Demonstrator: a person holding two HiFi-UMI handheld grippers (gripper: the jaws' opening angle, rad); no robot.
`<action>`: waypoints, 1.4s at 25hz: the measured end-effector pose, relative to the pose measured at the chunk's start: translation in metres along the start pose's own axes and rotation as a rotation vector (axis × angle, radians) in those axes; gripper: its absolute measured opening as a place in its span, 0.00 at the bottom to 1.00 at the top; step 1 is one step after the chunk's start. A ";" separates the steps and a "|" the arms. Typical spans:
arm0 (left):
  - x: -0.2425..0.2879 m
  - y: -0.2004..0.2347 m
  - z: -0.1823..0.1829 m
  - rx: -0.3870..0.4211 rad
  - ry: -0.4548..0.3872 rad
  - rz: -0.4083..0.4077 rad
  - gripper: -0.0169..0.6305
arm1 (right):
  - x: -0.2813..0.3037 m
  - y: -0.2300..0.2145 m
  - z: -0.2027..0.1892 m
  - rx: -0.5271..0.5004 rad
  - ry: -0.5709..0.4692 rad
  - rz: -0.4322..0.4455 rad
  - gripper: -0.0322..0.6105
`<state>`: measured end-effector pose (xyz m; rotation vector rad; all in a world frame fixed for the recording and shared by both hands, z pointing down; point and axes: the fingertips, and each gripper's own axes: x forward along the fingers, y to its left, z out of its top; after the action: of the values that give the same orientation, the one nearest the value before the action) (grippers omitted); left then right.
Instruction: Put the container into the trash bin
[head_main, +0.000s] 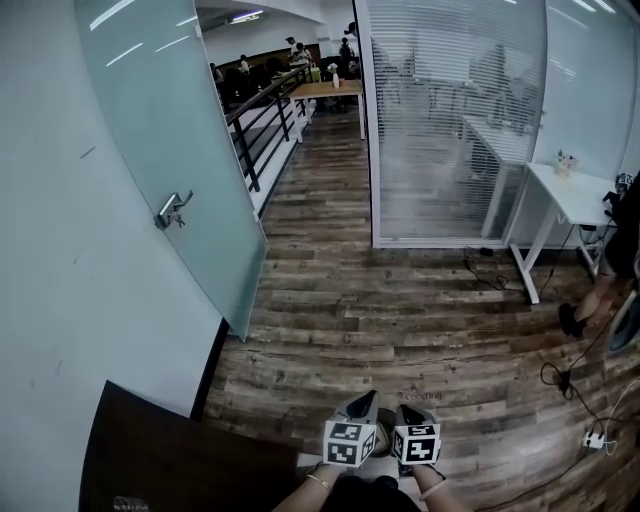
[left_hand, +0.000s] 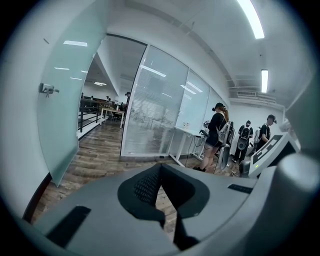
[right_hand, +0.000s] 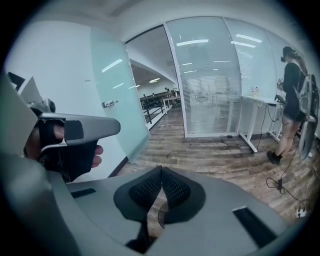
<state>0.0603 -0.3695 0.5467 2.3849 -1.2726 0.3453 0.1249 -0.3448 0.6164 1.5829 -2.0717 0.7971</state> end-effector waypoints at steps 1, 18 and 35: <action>-0.002 -0.002 0.002 0.006 -0.002 -0.003 0.05 | -0.005 0.000 0.003 -0.005 -0.012 -0.001 0.06; -0.041 -0.014 0.047 0.061 -0.068 -0.023 0.05 | -0.070 0.007 0.079 -0.128 -0.226 0.025 0.06; -0.050 -0.014 0.064 0.054 -0.102 -0.002 0.05 | -0.096 -0.005 0.106 -0.149 -0.308 0.000 0.06</action>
<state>0.0457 -0.3557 0.4667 2.4768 -1.3214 0.2633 0.1578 -0.3458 0.4765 1.7082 -2.2799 0.4056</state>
